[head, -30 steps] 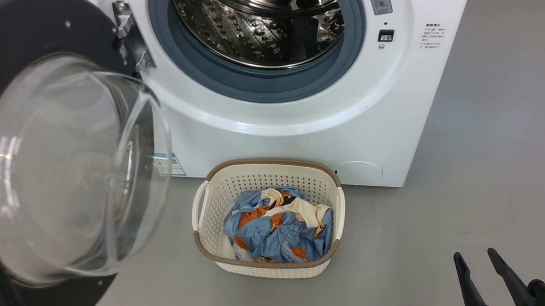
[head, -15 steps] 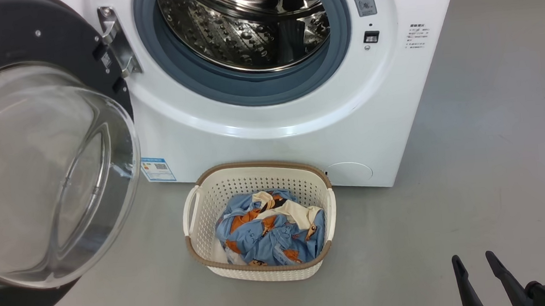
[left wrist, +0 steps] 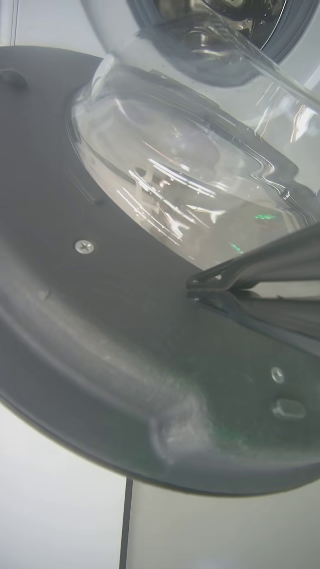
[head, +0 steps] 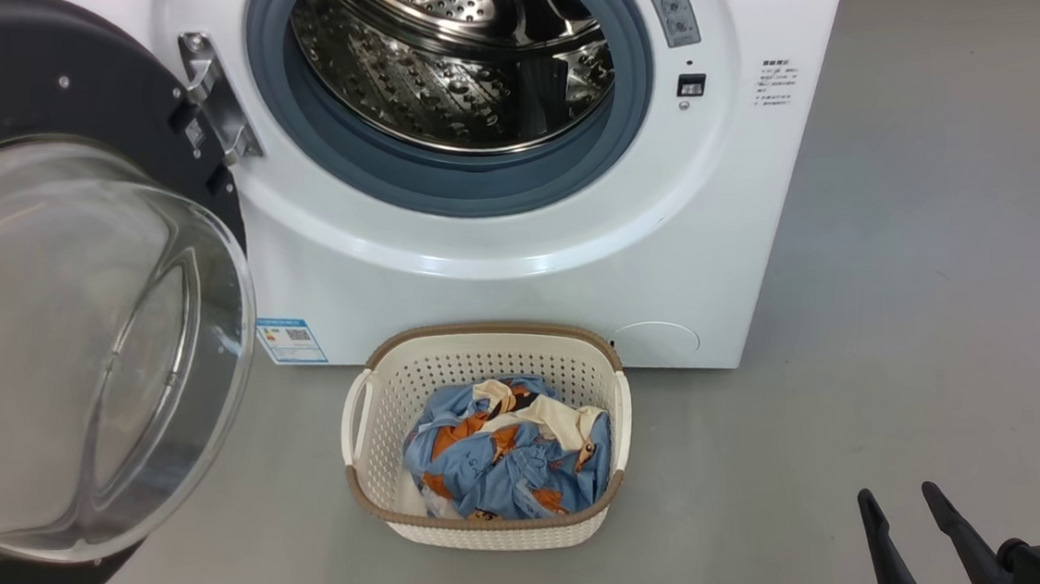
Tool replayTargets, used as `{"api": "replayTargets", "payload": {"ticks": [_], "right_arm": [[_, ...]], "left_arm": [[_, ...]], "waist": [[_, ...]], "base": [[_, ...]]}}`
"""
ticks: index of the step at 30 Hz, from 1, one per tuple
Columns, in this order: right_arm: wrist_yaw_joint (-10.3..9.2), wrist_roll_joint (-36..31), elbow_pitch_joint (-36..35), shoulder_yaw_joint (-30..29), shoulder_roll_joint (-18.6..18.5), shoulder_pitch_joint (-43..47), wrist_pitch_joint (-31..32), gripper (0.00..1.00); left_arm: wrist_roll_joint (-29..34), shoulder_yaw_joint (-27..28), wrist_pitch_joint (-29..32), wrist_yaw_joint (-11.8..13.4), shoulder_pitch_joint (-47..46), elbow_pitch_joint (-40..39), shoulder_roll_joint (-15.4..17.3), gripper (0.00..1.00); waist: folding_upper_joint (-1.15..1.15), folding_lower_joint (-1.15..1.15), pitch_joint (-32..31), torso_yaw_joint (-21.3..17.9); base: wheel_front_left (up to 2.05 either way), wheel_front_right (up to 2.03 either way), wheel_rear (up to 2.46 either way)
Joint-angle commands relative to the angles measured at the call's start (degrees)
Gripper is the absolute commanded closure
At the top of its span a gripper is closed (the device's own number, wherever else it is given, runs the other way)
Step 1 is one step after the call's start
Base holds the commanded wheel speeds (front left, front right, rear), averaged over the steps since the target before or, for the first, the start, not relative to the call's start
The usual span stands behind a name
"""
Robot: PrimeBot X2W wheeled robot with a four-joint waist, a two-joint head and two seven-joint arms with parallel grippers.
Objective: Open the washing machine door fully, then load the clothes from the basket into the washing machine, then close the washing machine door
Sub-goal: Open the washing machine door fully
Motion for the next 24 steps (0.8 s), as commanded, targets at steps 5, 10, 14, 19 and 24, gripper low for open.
{"api": "replayTargets", "payload": {"ticks": [5,10,14,19,24], "right_arm": [[0.52,0.4,-1.1,1.8,-0.2,-1.8,-0.7,0.00],[0.52,0.6,-0.9,2.1,-0.2,-1.9,-0.7,0.00],[0.52,0.7,-0.9,2.6,-0.3,-2.2,-0.7,0.00],[0.52,0.6,-1.3,3.1,-0.4,-2.6,-0.7,0.00],[0.52,0.9,-1.5,3.6,-0.3,-3.3,-0.7,0.00]], "left_arm": [[1.7,4.1,-0.5,-0.3,2.6,-7.7,-0.8,1.00],[2.7,4.7,-0.5,-0.6,6.3,-17.3,-4.2,1.00],[3.7,3.0,-0.5,-1.5,8.9,-26.3,-6.1,0.67],[5.1,-2.5,0.1,-4.2,11.3,-34.1,-7.2,0.00],[6.7,-10.3,0.8,-6.7,13.9,-36.4,-8.7,0.00]], "waist": [[0.00,0.00,-0.6,-0.3],[0.00,0.00,-1.0,-0.5],[0.00,0.00,-1.1,-0.9],[0.00,0.00,-0.9,-2.0],[0.00,0.00,-0.5,-4.7]], "base": [[0.00,0.00,0.00],[0.00,0.00,0.00],[0.00,0.00,0.00],[0.00,0.00,0.00],[0.00,0.00,0.00]]}}
